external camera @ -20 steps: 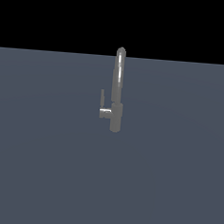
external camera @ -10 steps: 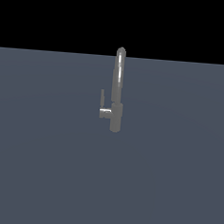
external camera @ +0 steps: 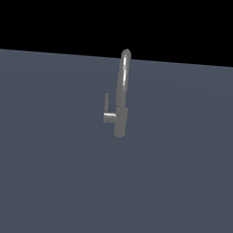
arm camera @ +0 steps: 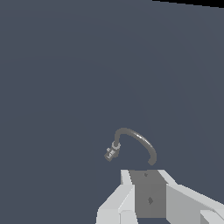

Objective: Turn on the faucet by rotating a designated handle.

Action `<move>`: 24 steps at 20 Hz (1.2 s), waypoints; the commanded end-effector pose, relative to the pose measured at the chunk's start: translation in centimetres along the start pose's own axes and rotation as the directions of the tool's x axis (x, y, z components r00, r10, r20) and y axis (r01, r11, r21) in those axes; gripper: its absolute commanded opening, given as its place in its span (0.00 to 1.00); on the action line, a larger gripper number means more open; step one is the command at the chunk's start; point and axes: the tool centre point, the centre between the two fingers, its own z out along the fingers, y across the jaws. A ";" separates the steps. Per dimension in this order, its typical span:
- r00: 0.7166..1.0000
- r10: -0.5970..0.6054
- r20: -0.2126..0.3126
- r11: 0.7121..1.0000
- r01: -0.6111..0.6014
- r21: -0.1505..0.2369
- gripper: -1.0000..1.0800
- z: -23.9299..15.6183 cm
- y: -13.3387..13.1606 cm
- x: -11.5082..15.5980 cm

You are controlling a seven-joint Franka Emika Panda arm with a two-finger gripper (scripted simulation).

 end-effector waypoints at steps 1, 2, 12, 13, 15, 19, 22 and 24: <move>0.999 0.038 -0.017 0.999 -0.039 -0.029 0.00 1.9 -1.8 -0.7; 0.998 0.053 -0.023 0.998 -0.053 -0.041 0.00 2.8 -2.5 -1.0; 0.980 0.188 -0.068 0.966 -0.197 -0.167 0.00 14.4 -8.1 -4.0; 0.977 0.201 -0.071 0.961 -0.211 -0.181 0.00 15.8 -8.5 -4.4; 0.971 0.228 -0.075 0.949 -0.239 -0.208 0.00 18.7 -9.1 -5.0; 0.956 0.283 -0.081 0.918 -0.294 -0.265 0.00 24.8 -9.7 -6.5; 0.943 0.321 -0.083 0.893 -0.331 -0.305 0.00 29.0 -9.7 -7.6; 0.935 0.343 -0.084 0.877 -0.352 -0.329 0.00 31.5 -9.6 -8.3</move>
